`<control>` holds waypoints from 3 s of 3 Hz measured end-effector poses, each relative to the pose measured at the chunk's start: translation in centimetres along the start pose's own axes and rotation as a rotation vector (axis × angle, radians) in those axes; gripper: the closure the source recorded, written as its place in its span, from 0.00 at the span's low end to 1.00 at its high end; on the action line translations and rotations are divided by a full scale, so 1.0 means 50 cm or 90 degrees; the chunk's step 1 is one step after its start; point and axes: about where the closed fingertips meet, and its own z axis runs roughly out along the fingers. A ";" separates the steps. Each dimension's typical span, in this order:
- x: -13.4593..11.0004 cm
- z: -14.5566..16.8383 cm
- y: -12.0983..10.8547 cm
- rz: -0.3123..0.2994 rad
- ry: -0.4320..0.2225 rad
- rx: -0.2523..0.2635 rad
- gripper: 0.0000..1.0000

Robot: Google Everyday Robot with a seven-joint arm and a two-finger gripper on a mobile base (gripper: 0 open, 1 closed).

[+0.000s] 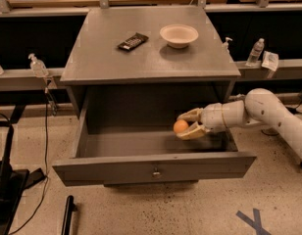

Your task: Place orange into top drawer

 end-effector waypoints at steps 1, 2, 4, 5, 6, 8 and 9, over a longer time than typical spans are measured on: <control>0.022 0.008 0.005 0.008 0.012 -0.006 1.00; 0.053 0.015 0.010 0.018 0.034 0.001 0.98; 0.065 0.024 0.014 0.023 0.061 0.006 0.45; 0.065 0.030 0.016 0.023 0.060 0.003 0.22; 0.064 0.037 0.018 0.023 0.058 -0.001 0.00; 0.048 0.028 0.022 0.012 0.052 0.000 0.00; 0.015 -0.006 0.023 -0.012 0.050 0.021 0.00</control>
Offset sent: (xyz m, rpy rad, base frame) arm -0.0001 -0.0187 -0.0402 -0.0590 0.0347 -0.0562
